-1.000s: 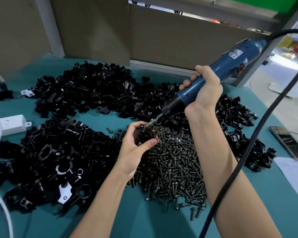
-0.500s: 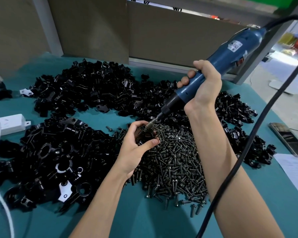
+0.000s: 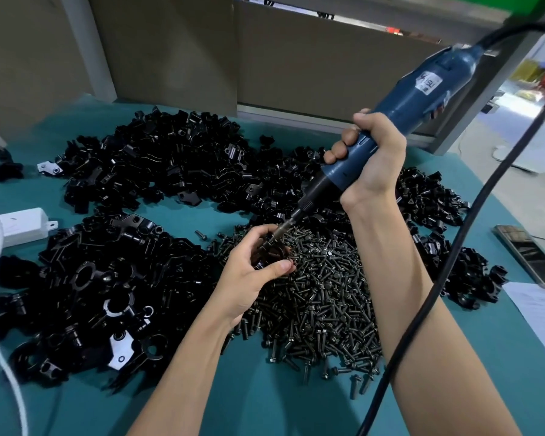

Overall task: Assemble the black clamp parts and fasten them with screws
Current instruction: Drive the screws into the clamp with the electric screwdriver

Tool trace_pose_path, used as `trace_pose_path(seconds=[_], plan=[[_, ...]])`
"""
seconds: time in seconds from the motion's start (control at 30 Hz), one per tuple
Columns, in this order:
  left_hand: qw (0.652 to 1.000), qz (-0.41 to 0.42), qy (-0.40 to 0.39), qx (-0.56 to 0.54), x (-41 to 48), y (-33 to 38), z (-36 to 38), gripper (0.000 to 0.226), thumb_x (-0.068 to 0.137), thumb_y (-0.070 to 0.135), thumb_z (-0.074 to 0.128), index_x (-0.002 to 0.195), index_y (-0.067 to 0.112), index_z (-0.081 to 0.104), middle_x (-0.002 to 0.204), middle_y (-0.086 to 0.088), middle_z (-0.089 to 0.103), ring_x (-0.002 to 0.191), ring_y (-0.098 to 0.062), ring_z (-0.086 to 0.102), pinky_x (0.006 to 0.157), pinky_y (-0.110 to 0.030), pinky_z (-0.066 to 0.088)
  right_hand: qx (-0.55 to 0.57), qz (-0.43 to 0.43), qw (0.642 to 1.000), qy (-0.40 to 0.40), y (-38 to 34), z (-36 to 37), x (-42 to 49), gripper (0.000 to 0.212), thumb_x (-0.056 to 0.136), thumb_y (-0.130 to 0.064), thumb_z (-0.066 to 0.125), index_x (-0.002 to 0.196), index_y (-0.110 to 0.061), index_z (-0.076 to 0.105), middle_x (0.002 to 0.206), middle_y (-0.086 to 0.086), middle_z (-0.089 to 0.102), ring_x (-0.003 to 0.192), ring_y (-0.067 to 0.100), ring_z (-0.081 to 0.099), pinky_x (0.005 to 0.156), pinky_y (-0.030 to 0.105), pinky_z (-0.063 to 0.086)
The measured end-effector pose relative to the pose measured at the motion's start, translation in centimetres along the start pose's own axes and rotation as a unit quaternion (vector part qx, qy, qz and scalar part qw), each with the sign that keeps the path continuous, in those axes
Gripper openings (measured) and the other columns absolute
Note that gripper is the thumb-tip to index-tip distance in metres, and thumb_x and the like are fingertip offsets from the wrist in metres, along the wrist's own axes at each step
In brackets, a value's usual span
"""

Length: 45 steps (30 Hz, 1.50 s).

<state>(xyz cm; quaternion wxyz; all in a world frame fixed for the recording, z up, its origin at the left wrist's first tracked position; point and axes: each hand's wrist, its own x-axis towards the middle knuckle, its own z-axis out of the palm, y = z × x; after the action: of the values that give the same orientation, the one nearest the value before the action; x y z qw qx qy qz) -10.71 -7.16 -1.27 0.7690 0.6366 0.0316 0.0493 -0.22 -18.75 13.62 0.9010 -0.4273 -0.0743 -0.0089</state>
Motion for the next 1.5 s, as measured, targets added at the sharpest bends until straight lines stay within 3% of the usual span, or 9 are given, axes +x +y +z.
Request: trace_pose_path(seconds=[0.17, 0.3, 0.4, 0.5, 0.63, 0.83, 0.93, 1.13, 1.5], plan=[[1.0, 0.023, 0.01, 0.012, -0.07, 0.12, -0.03, 0.048, 0.074, 0.017, 0.079, 0.113, 0.041, 0.065, 0.104, 0.009, 0.072, 0.111, -0.032, 0.067, 0.107, -0.052, 0.047, 0.002, 0.021, 0.998, 0.059, 0.36, -0.42, 0.53, 0.016, 0.082, -0.003, 0.057, 0.078, -0.01, 0.044, 0.056, 0.003, 0.045, 0.042, 0.016, 0.039, 0.046, 0.025, 0.039], [0.999, 0.029, 0.015, 0.036, -0.1, 0.05, 0.1, 0.049, 0.068, 0.035, 0.08, 0.112, 0.044, 0.063, 0.107, 0.008, 0.071, 0.112, -0.029, 0.066, 0.107, -0.053, 0.047, 0.014, 0.025, 0.997, 0.068, 0.48, -0.77, 0.6, 0.017, 0.082, -0.002, 0.057, 0.075, -0.011, 0.043, 0.056, 0.002, 0.045, 0.042, 0.015, 0.039, 0.046, 0.024, 0.038], [0.998, 0.037, 0.015, 0.055, -0.1, -0.01, 0.23, 0.05, 0.069, 0.038, 0.078, 0.115, 0.044, 0.061, 0.11, 0.011, 0.07, 0.115, -0.022, 0.065, 0.108, -0.052, 0.045, 0.014, 0.023, 0.998, 0.064, 0.44, -0.77, 0.6, 0.017, 0.081, -0.002, 0.057, 0.075, -0.011, 0.043, 0.055, 0.002, 0.045, 0.041, 0.015, 0.039, 0.045, 0.024, 0.038], [0.998, 0.038, 0.019, 0.05, -0.13, -0.08, 0.17, 0.052, 0.069, 0.039, 0.078, 0.118, 0.043, 0.059, 0.114, 0.012, 0.068, 0.117, -0.028, 0.064, 0.108, -0.053, 0.045, 0.014, 0.023, 0.997, 0.067, 0.59, -0.59, 0.47, 0.017, 0.081, -0.002, 0.056, 0.074, -0.011, 0.043, 0.055, 0.003, 0.044, 0.042, 0.015, 0.038, 0.045, 0.024, 0.038], [0.996, 0.04, 0.031, 0.071, -0.24, -0.18, 0.1, 0.052, 0.068, 0.044, 0.078, 0.115, 0.045, 0.057, 0.12, 0.014, 0.064, 0.124, -0.018, 0.057, 0.111, -0.051, 0.041, 0.011, 0.024, 0.997, 0.07, 0.65, -0.46, 0.42, 0.018, 0.081, -0.002, 0.056, 0.074, -0.012, 0.043, 0.055, 0.003, 0.045, 0.042, 0.016, 0.039, 0.045, 0.024, 0.038], [0.995, 0.037, 0.03, 0.091, -0.2, -0.45, 0.15, 0.043, 0.071, 0.039, 0.078, 0.106, 0.051, 0.056, 0.114, 0.017, 0.064, 0.118, -0.008, 0.058, 0.111, -0.047, 0.042, 0.017, 0.026, 0.997, 0.075, 0.76, -0.75, 0.37, 0.018, 0.081, -0.002, 0.056, 0.076, -0.011, 0.042, 0.055, 0.002, 0.044, 0.041, 0.015, 0.039, 0.045, 0.025, 0.038], [0.996, 0.035, 0.025, 0.076, -0.21, -0.4, 0.15, 0.044, 0.069, 0.042, 0.078, 0.107, 0.048, 0.057, 0.114, 0.01, 0.066, 0.117, -0.018, 0.062, 0.109, -0.05, 0.044, 0.018, 0.025, 0.996, 0.08, 0.76, -0.78, 0.34, 0.017, 0.081, -0.002, 0.056, 0.077, -0.011, 0.042, 0.055, 0.003, 0.044, 0.041, 0.015, 0.039, 0.045, 0.024, 0.039], [0.996, 0.041, 0.028, 0.07, -0.21, -0.25, 0.1, 0.045, 0.067, 0.045, 0.077, 0.107, 0.046, 0.058, 0.117, 0.004, 0.066, 0.118, -0.024, 0.062, 0.11, -0.052, 0.042, 0.018, 0.025, 0.996, 0.078, 0.85, -0.57, 0.3, 0.017, 0.08, -0.002, 0.056, 0.076, -0.011, 0.042, 0.055, 0.003, 0.044, 0.041, 0.015, 0.038, 0.046, 0.024, 0.038], [0.996, 0.037, 0.032, 0.076, -0.02, -0.56, 0.15, 0.04, 0.074, 0.032, 0.077, 0.108, 0.044, 0.059, 0.115, 0.002, 0.068, 0.116, -0.022, 0.063, 0.109, -0.049, 0.044, 0.018, 0.029, 0.996, 0.082, 0.93, -0.65, 0.29, 0.018, 0.08, -0.002, 0.056, 0.076, -0.012, 0.042, 0.056, 0.003, 0.044, 0.042, 0.015, 0.038, 0.046, 0.025, 0.038]])
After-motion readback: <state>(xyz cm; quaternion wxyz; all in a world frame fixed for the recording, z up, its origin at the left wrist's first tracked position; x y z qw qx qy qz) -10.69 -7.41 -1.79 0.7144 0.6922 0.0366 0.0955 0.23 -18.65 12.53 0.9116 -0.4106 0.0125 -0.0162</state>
